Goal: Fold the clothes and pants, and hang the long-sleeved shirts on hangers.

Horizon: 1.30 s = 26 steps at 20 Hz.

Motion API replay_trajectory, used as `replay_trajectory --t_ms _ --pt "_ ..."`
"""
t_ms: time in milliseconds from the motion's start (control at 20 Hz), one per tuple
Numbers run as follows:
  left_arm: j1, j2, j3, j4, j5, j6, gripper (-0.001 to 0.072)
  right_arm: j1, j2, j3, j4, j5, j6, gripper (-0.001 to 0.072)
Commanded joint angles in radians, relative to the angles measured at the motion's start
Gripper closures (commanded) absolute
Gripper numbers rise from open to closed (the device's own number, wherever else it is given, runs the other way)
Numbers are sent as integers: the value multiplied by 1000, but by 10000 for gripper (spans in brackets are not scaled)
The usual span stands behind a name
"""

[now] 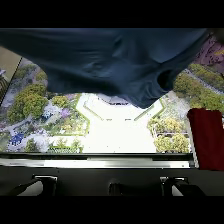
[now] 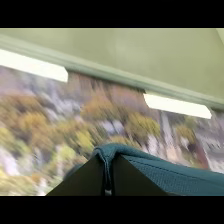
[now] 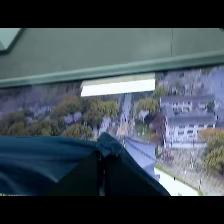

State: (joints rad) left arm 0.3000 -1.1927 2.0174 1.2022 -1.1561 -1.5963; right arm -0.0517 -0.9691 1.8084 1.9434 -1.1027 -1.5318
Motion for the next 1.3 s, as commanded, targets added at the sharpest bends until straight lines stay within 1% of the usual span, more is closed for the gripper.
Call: replay_trajectory --t_ms 0,150,300,450,550,650,700,850,1000,1100,1250 --pt "-1 220 15 270 -24 -92 692 -1 83 229 -52 -80 46 684" --pt "0 384 -80 363 -90 -119 692 -1 191 235 -68 -87 98 684" --pt "0 447 -134 369 -164 -118 692 -1 216 234 -67 -116 161 684" --pt "-1 420 -204 357 -189 -107 693 -1 138 234 -71 -184 164 684" --pt "-2 364 -277 313 -190 -60 692 -1 36 224 -86 -269 164 683" --pt "-6 266 -361 236 -186 -1 693 -1 -88 197 -89 -340 164 683" --pt "-18 209 -400 224 -173 16 693 0 -154 187 -89 -357 163 683" --pt "-71 -1 -502 223 -44 30 692 0 -370 141 -89 -338 152 683" --pt "-117 -265 -511 222 129 29 693 0 -601 118 -85 -248 152 683" --pt "-142 -423 -483 222 240 26 693 0 -744 118 -81 -137 144 683" --pt "-171 -615 -374 222 318 26 693 0 -903 118 -37 39 145 684"
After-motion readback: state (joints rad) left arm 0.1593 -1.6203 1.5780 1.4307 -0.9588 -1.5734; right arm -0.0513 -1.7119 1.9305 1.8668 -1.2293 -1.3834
